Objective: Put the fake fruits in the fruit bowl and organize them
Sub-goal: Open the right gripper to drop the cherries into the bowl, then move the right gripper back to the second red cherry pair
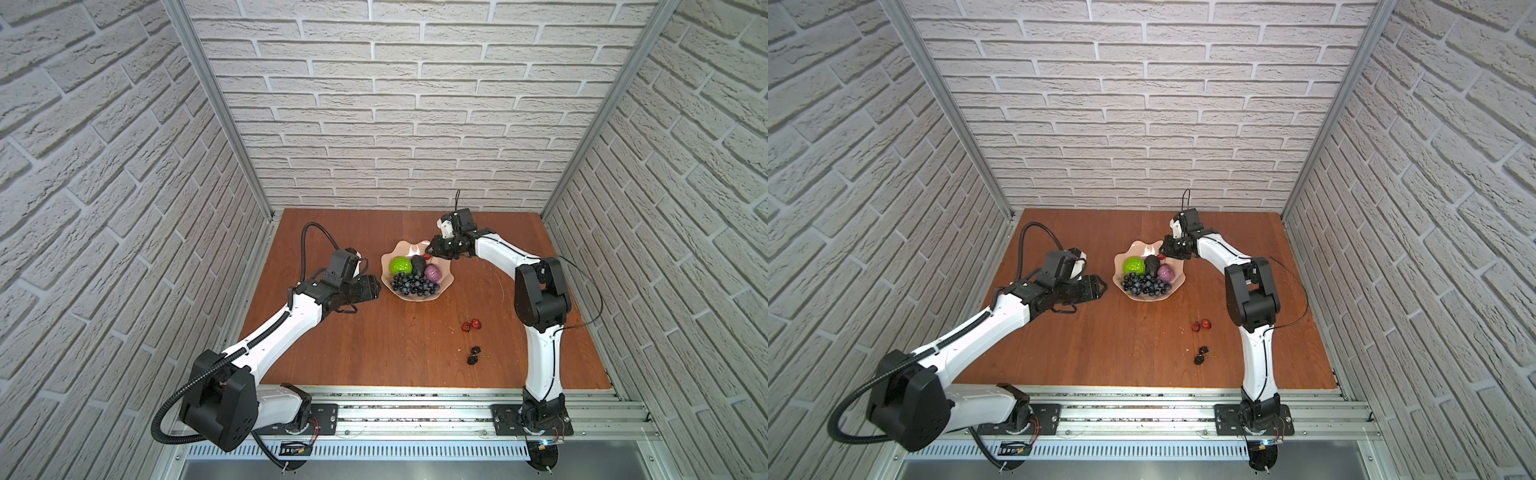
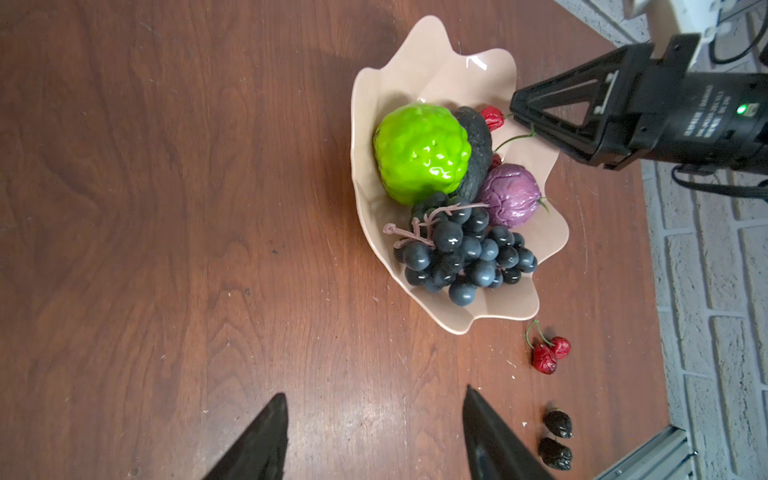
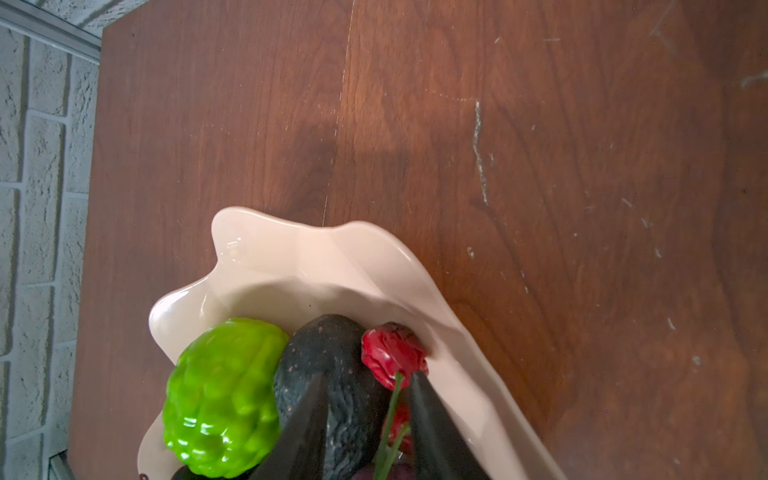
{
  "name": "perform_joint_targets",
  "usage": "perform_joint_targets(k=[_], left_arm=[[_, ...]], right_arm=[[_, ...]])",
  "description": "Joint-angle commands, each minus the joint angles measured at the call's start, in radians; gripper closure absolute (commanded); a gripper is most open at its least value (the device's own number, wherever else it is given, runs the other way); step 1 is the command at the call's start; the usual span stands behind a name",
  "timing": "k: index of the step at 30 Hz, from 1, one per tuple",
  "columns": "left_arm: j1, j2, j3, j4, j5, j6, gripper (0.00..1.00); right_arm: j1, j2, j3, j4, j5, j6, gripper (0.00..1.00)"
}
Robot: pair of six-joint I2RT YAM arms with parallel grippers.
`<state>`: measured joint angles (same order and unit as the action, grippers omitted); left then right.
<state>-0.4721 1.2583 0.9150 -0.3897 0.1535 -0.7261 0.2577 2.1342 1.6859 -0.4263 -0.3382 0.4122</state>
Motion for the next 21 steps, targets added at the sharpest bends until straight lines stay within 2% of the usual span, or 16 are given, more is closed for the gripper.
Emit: perform_joint_targets(k=[1, 7, 12, 14, 21], left_arm=[[-0.004, -0.039, -0.010, 0.016, -0.018, -0.012, 0.33], [-0.013, -0.045, -0.008, 0.003, -0.038, -0.018, 0.33], [-0.029, -0.019, 0.029, -0.013, -0.061, -0.025, 0.32], [-0.038, -0.013, 0.034, -0.023, -0.070, -0.031, 0.33], [-0.062, 0.002, 0.054, -0.017, -0.106, -0.046, 0.33]], right_arm=[[0.014, -0.105, 0.005, -0.027, 0.048, -0.054, 0.61], [0.032, -0.199, -0.021, -0.072, 0.158, -0.132, 0.54], [0.037, -0.274, -0.069, -0.076, 0.183, -0.146, 0.50], [0.041, -0.322, -0.108, -0.067, 0.196, -0.152, 0.48], [0.053, -0.545, -0.342, -0.053, 0.227, -0.139, 0.49]])
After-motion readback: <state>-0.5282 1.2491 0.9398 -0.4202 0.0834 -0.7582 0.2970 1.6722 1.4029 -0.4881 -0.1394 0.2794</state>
